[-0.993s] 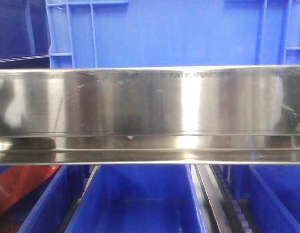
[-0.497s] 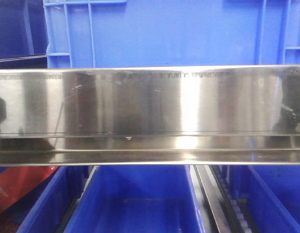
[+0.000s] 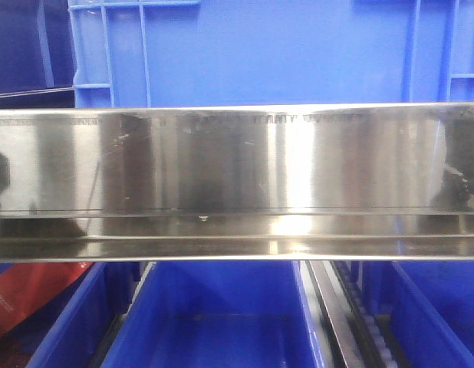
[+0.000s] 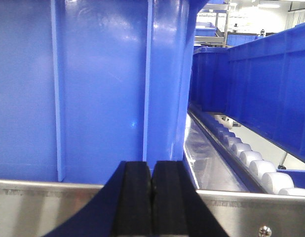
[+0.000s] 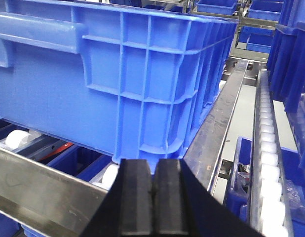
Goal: Place valve from conveyor to right shelf box
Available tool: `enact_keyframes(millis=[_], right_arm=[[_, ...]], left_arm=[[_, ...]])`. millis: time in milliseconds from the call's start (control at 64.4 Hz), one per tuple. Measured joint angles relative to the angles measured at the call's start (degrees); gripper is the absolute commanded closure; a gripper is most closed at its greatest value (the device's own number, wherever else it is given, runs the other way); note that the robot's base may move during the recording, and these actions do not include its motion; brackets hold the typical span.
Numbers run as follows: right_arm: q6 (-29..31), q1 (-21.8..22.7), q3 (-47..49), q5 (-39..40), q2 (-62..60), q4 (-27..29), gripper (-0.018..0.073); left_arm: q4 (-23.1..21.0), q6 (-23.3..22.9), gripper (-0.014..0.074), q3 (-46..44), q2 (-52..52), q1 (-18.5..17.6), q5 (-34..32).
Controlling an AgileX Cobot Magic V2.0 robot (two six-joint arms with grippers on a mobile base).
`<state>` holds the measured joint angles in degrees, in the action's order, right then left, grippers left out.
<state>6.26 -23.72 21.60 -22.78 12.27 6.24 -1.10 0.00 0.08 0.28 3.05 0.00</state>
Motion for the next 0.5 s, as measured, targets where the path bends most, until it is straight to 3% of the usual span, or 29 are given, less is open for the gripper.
enact_keyframes(millis=[248,497], right_arm=[[0.0,2.1,-1.54,2.71,0.0,0.0,0.0722],[0.0,17.58,-6.09,8.85,-0.37,0.37,0.0722]], left_arm=[[0.0,0.0,0.0707,0.0,0.0,0.0,0.0],[0.0,0.0,0.0707,0.0,0.0,0.0,0.0]])
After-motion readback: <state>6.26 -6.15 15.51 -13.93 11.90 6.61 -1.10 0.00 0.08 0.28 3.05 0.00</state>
